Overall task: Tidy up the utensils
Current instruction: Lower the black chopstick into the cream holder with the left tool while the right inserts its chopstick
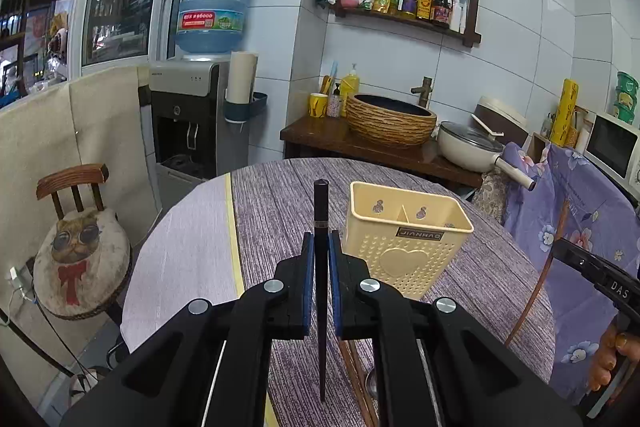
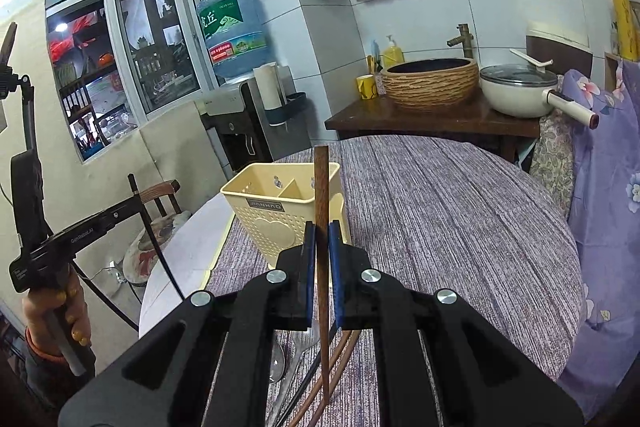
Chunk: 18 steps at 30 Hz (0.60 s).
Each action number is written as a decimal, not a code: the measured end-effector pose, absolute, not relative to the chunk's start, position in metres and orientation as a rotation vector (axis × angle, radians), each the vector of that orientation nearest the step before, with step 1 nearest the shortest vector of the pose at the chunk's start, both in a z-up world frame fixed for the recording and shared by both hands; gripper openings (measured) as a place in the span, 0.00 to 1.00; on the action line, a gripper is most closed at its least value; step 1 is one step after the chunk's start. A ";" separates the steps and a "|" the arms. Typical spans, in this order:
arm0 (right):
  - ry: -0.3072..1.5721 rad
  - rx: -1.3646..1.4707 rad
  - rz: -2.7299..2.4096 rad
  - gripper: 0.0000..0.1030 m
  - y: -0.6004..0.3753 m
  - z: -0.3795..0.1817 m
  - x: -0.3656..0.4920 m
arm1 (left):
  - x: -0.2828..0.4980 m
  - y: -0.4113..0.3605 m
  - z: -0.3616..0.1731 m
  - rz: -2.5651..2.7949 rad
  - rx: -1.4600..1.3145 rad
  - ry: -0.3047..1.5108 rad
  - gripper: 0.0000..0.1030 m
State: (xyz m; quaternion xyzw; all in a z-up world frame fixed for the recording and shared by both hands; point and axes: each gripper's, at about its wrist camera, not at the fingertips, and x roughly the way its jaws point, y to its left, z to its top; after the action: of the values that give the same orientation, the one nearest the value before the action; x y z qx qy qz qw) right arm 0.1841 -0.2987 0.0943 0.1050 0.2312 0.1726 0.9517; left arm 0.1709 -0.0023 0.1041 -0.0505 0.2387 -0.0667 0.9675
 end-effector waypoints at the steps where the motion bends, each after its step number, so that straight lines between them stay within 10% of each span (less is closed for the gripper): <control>1: 0.467 0.212 0.355 0.08 -0.298 0.097 0.185 | 0.171 -0.003 0.106 -0.138 -0.102 0.480 0.08; 18: 0.292 0.212 0.373 0.08 -0.277 0.201 0.227 | 0.198 -0.013 0.212 -0.249 -0.107 0.363 0.08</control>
State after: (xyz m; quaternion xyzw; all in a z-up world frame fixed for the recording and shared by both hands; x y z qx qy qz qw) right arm 0.2275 -0.2774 0.2009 0.1046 0.1442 0.1846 0.9665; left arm 0.1982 -0.0135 0.2124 -0.0532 0.1799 -0.1236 0.9744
